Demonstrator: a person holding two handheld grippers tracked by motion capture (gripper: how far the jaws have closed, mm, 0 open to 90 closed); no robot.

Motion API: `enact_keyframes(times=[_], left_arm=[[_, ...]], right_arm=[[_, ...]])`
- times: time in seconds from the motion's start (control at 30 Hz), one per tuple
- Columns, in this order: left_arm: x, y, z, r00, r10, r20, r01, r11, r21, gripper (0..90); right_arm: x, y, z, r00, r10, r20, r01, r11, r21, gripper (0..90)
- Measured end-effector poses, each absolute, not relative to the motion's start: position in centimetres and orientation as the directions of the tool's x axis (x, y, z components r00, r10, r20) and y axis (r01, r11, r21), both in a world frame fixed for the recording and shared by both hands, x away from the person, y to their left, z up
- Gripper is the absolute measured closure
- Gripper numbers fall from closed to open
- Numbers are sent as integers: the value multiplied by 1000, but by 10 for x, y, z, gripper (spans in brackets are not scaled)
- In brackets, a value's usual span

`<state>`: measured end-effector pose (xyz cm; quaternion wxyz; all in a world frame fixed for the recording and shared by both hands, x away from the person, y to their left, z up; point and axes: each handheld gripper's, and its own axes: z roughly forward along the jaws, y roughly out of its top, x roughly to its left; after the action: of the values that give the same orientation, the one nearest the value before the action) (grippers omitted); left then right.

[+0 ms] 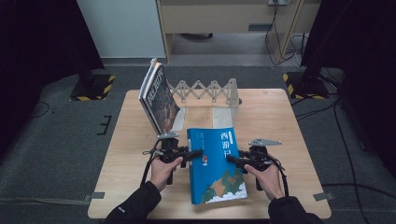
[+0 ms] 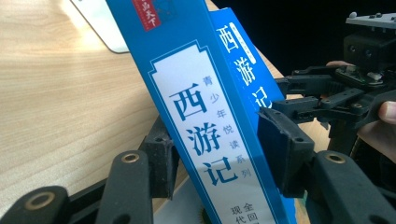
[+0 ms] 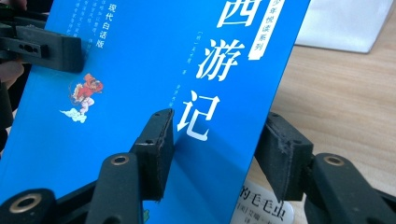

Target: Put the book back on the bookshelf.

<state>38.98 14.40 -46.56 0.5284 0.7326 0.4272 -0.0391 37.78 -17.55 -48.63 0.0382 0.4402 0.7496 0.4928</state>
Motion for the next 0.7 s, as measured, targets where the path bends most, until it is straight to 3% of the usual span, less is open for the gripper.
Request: enact_keyframes(times=[0.7], left_arm=[[389,143,-447,673,565,-478,615,-67,786,535]], right_arm=[[376,-169,-471,-647,655,389,570,78,818,542]])
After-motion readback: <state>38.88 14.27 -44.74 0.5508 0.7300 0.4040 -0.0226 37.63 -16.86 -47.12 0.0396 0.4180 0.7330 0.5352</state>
